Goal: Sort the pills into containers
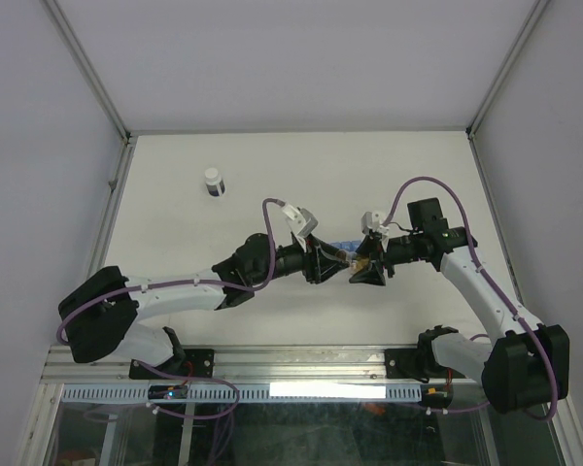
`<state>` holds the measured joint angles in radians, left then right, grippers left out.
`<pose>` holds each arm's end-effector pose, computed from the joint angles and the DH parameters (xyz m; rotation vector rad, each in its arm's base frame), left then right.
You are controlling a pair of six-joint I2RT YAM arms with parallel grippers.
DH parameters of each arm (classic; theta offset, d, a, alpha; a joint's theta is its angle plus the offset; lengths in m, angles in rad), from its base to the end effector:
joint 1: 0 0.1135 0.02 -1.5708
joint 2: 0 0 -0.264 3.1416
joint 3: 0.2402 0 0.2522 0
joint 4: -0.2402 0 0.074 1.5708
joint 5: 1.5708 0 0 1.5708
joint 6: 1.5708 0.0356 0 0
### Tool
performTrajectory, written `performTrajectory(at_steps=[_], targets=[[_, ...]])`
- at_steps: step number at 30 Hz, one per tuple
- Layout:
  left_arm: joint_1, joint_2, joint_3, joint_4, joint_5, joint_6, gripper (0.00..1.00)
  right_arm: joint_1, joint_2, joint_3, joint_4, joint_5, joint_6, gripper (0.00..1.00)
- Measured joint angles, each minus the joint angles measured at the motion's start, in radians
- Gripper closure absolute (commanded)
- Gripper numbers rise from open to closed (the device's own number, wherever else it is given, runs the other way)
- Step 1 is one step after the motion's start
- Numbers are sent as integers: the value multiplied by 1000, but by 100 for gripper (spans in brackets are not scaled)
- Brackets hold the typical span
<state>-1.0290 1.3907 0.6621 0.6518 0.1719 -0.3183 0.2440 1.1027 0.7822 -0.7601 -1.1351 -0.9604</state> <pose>0.1516 -0.2638 0.2465 0.7507 1.6156 -1.1455 0.1806 0.0782 0.2503 -1.4615 1.5368 1.0668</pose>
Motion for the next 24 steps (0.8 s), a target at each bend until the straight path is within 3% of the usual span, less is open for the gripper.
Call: performTrajectory(at_steps=[7,16,24], targets=[[-6,-6,12,-46,-61,-64,2,5,0,0,7,-6,1,100],[-6,-133,-47,14,-82,64,1,6,0,0,7,-11,1,100],[6,-203,-85,49,118,489,1,7,0,0,7,-12,1,100]])
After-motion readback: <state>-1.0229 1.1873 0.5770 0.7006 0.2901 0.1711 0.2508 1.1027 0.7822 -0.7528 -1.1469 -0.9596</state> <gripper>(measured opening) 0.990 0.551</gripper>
